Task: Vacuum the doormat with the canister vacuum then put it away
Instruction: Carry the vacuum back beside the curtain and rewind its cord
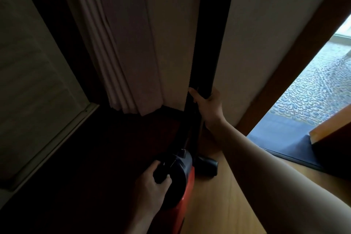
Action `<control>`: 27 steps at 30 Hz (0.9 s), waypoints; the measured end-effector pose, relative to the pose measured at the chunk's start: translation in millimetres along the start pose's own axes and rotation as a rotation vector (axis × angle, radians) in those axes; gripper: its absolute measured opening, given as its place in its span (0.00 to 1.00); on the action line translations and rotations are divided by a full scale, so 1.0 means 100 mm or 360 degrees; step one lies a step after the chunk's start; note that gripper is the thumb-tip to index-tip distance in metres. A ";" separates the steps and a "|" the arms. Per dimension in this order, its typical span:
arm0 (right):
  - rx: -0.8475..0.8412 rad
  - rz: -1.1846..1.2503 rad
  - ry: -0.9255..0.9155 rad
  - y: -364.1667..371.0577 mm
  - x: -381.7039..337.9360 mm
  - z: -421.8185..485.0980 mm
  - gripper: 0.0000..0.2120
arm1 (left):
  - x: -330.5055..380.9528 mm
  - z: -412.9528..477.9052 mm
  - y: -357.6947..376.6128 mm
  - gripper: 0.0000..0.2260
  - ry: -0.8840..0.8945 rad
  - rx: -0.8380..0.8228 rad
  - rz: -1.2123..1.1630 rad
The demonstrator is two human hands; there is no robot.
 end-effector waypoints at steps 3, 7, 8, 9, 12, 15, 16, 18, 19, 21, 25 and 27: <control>0.0074 0.0001 -0.0009 0.00 0.01 0.01 0.13 | -0.05 -0.02 -0.01 0.08 0.0002 -0.0038 0.0020; 0.0071 -0.0029 0.0028 0.05 0.05 0.03 0.14 | -0.09 0.05 0.02 0.04 -0.0012 0.0001 0.0038; 0.0070 -0.0024 0.0015 0.07 0.05 0.02 0.11 | -0.09 0.07 0.03 0.04 -0.0018 0.0012 0.0033; 0.0063 -0.0018 0.0004 0.08 0.06 0.02 0.09 | -0.08 0.09 0.04 0.05 -0.0015 0.0023 0.0036; 0.0021 -0.0015 -0.0005 0.09 0.07 0.01 0.12 | -0.02 0.11 0.06 0.06 -0.0009 0.0036 0.0036; 0.0002 -0.0061 0.0020 0.08 0.09 0.00 0.17 | -0.01 0.11 0.05 0.06 -0.0040 0.0001 0.0034; -0.0004 -0.0073 0.0032 0.08 0.10 -0.01 0.15 | -0.02 0.11 0.04 0.07 -0.0039 -0.0025 0.0027; -0.0026 -0.0060 0.0041 0.09 0.15 -0.04 0.10 | -0.05 0.11 0.02 0.08 -0.0016 -0.0057 0.0026; -0.0030 -0.0048 0.0049 0.10 0.19 -0.07 0.09 | -0.08 0.09 0.01 0.09 0.0010 -0.0059 0.0057; -0.0025 -0.0054 0.0084 0.10 0.29 -0.10 0.11 | -0.11 0.07 0.00 0.10 0.0095 -0.0032 0.0157; -0.0001 -0.0044 0.0159 0.11 0.46 -0.13 0.13 | -0.11 0.05 0.04 0.15 0.0205 0.0059 0.0114; 0.0062 0.0017 0.0186 0.11 0.49 -0.12 0.14 | -0.09 0.04 0.08 0.14 0.0229 0.0081 0.0105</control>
Point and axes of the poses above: each hand's wrist, its own z-axis towards the middle knuckle, its own y-axis out of the palm, x = y × z, the point moved 7 cm from there along z, towards the middle knuckle, and after that the axes turned 2 degrees about -y, right-handed, at the moved point
